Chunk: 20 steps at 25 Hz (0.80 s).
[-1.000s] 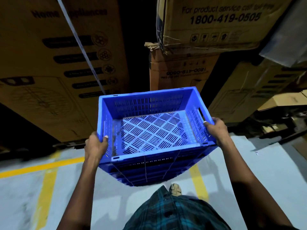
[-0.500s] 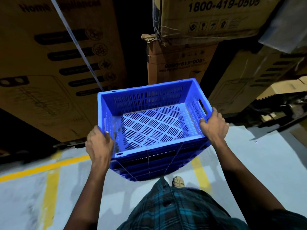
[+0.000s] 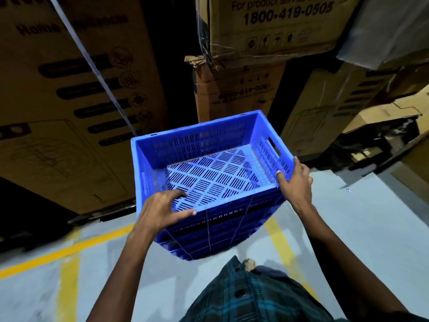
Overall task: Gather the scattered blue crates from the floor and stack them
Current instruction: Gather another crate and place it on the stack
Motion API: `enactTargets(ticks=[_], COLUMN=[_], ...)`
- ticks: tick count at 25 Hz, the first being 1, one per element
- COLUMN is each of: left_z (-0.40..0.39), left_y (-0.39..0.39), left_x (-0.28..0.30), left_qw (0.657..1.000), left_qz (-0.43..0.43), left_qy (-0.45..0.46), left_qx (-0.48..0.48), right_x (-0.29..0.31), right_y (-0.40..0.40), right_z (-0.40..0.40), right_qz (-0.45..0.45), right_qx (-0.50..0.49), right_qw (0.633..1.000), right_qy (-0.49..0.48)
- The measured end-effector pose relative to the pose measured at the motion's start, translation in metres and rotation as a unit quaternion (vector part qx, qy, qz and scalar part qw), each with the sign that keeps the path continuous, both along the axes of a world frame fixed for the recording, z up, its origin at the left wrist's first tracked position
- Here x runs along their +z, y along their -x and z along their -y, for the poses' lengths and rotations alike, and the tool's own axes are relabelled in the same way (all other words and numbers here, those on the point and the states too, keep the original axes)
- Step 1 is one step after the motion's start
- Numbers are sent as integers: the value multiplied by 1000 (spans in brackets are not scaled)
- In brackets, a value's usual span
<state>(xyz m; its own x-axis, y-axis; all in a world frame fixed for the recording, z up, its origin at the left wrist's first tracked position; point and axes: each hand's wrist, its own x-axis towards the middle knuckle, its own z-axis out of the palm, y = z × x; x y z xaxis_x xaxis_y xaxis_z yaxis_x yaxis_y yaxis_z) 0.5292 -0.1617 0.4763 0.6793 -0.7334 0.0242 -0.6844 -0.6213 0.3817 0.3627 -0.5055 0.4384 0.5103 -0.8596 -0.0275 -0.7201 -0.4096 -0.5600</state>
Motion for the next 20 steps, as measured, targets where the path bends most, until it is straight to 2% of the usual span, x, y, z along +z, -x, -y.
enactTargets(ticks=[3, 6, 11, 14, 17, 20], left_z=[17, 42, 100, 126, 152, 161], left_y=[9, 27, 47, 58, 59, 68], left_x=[8, 6, 4, 4, 14, 24], left_qw=[998, 995, 997, 986, 958, 894], left_qz=[21, 18, -13, -35, -62, -108], left_qy=[-49, -90, -17, 22, 40, 92], left_qx=[-25, -28, -79, -161, -278, -425], right_x=[-4, -5, -2, 7, 28, 40], right_y=[-3, -3, 5, 37, 87, 134], right_z=[0, 3, 2, -13, -39, -102], right_qz=[40, 42, 54, 131, 180, 205], right_qx=[-8, -11, 19, -14, -112, -240], right_qw=[999, 999, 998, 990, 973, 946], right_qy=[-17, -21, -24, -59, -86, -68])
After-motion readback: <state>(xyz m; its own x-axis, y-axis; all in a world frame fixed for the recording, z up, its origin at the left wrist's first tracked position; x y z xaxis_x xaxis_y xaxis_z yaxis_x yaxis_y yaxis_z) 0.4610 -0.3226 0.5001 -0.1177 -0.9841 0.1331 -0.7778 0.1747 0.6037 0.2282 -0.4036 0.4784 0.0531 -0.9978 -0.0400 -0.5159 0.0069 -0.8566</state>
